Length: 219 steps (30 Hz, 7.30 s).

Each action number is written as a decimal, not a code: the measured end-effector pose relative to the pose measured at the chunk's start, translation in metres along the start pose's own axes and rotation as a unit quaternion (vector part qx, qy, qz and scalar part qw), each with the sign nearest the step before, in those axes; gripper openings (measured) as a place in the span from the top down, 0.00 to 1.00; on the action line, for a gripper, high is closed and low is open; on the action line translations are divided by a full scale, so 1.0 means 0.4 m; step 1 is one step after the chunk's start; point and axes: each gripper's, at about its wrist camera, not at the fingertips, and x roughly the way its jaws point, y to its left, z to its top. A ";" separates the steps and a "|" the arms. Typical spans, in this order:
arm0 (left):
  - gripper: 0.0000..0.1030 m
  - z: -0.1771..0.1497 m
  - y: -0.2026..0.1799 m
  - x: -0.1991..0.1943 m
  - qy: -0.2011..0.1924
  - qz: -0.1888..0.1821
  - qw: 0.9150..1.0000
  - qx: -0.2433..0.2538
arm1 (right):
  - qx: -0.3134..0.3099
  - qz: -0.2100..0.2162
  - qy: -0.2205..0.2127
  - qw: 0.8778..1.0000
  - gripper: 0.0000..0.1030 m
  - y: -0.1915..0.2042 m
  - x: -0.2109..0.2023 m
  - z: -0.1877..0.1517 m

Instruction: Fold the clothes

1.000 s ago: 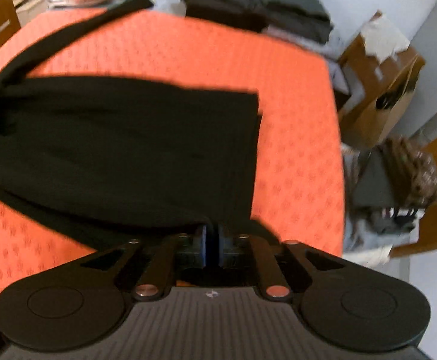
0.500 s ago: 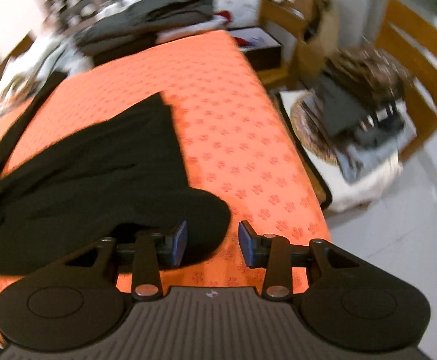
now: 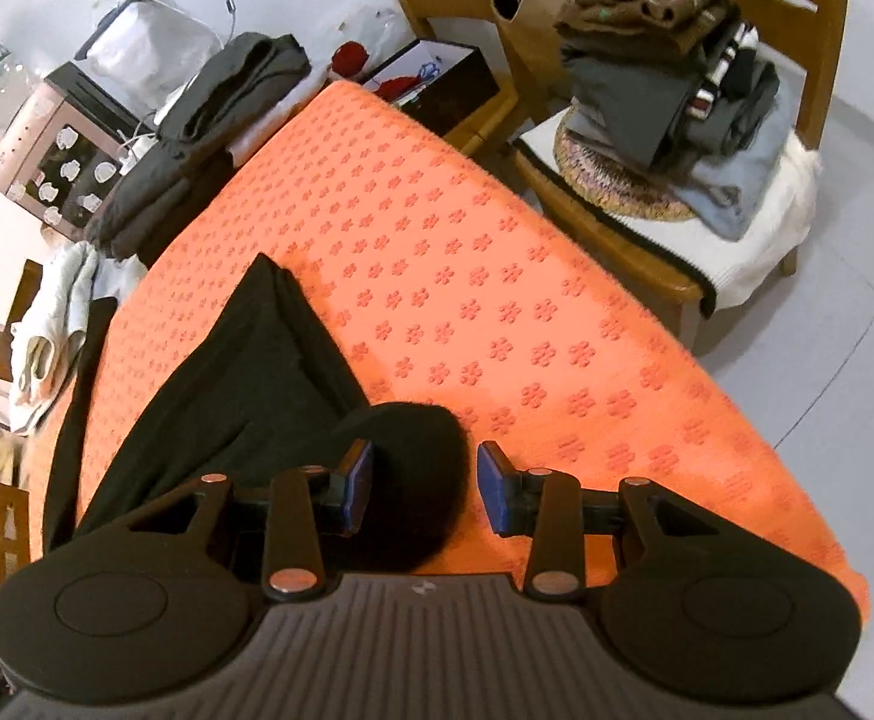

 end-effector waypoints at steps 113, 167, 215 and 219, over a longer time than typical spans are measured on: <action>0.58 -0.323 0.293 -0.197 -0.051 0.120 0.991 -0.024 | -0.627 0.138 0.136 0.755 0.65 0.893 0.287 -0.326; 0.75 -0.305 0.419 -0.178 -0.050 0.217 0.930 -0.293 | -0.544 0.106 0.141 0.821 0.64 0.693 0.150 -0.317; 0.84 -0.095 0.438 -0.008 0.003 0.111 0.956 -0.273 | -0.173 0.193 0.114 0.959 0.97 1.053 0.697 0.196; 0.84 -0.099 0.438 -0.007 0.006 0.122 0.955 -0.270 | -0.131 0.206 0.065 0.968 0.98 0.979 0.556 0.240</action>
